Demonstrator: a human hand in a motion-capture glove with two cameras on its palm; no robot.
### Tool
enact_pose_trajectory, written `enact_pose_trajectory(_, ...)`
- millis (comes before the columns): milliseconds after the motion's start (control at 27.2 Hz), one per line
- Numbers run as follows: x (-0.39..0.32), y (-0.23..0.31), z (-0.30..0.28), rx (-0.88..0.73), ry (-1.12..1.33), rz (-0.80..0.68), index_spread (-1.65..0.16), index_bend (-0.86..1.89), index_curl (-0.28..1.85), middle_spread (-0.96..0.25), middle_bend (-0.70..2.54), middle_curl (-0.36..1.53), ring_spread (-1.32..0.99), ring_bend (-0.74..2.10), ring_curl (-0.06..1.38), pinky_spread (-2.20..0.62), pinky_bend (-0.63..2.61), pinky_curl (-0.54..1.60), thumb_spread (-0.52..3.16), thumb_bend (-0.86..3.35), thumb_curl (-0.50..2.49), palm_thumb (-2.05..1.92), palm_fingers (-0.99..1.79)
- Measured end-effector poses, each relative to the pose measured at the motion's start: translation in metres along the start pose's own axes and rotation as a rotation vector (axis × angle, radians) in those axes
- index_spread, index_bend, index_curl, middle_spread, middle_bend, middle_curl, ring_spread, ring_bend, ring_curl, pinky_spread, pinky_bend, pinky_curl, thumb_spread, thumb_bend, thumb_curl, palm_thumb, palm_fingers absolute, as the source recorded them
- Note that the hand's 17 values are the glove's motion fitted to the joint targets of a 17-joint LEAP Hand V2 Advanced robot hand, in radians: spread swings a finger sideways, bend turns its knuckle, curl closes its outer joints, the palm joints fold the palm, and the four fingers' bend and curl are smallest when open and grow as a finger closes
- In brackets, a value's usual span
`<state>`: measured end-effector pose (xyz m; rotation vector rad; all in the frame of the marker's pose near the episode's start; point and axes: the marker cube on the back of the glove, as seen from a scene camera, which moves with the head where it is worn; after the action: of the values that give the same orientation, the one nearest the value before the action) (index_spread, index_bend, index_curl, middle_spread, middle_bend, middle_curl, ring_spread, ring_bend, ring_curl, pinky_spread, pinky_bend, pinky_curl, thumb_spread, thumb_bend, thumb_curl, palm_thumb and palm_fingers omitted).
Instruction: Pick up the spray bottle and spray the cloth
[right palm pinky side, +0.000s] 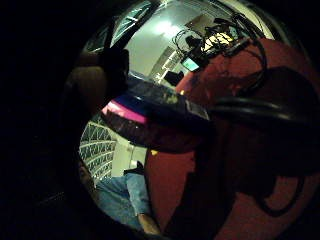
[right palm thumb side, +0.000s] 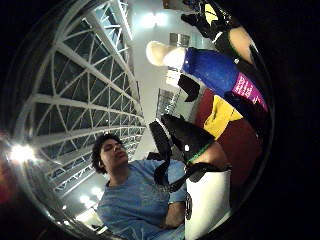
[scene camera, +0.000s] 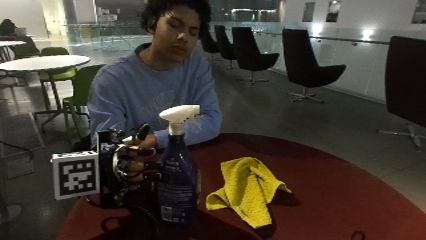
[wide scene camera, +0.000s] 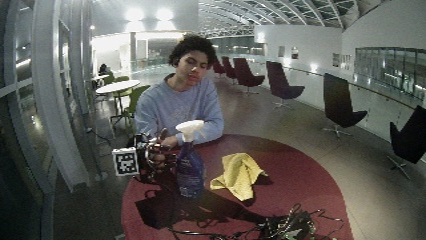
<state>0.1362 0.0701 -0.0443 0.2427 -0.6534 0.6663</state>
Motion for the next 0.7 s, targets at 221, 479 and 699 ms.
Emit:
enact_pose_trajectory(221, 0.014, -0.006, 0.009, -0.024, 0.052, 0.047, -0.31, 0.10, 0.25, -0.05, 0.26, 0.40, -0.04, 0.40, 0.38, 0.13, 0.23, 0.35, 1.08, -0.02, 0.29, 0.55, 0.87)
enact_pose_trajectory(479, 0.032, -0.013, 0.028, 0.002, 0.160, 0.059, -0.32, 0.06, 0.22, -0.04, 0.20, 0.39, -0.04, 0.42, 0.38, 0.14, 0.30, 0.37, 1.05, -0.01, 0.31, 0.60, 0.80)
enact_pose_trajectory(699, 0.042, -0.021, 0.047, 0.124, 0.293, 0.058, -0.33, 0.02, 0.18, -0.04, 0.22, 0.40, -0.05, 0.48, 0.39, 0.15, 0.36, 0.38, 1.01, 0.01, 0.33, 0.70, 0.83)
